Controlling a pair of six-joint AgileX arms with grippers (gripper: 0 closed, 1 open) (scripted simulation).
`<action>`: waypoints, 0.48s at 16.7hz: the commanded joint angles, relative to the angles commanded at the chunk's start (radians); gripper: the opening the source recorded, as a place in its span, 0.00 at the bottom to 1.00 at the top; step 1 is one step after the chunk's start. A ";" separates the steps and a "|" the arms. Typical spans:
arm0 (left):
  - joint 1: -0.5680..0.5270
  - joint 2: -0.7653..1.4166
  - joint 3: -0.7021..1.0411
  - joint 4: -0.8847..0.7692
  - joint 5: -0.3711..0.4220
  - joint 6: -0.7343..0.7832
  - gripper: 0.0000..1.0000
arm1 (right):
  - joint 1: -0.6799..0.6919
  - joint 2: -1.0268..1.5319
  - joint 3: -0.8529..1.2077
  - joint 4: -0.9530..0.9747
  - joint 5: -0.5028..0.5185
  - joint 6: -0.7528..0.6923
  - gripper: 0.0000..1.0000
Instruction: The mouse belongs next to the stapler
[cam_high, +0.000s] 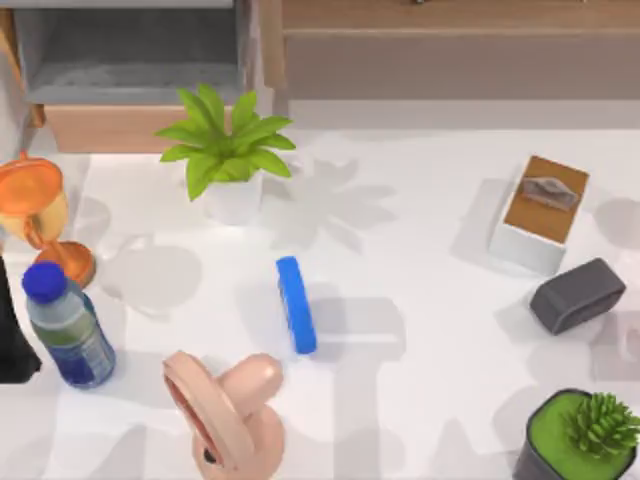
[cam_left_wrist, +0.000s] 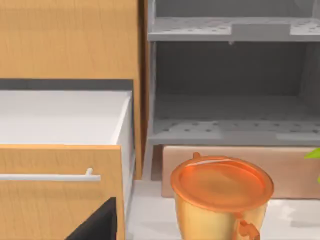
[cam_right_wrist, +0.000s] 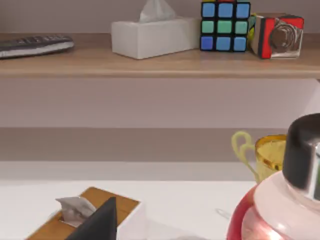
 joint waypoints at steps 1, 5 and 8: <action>0.000 0.000 0.000 0.000 0.000 0.000 1.00 | 0.000 0.000 0.000 0.000 0.000 0.000 1.00; 0.009 0.059 0.058 -0.040 0.001 0.005 1.00 | 0.000 0.000 0.000 0.000 0.000 0.000 1.00; 0.030 0.212 0.208 -0.135 0.003 0.016 1.00 | 0.000 0.000 0.000 0.000 0.000 0.000 1.00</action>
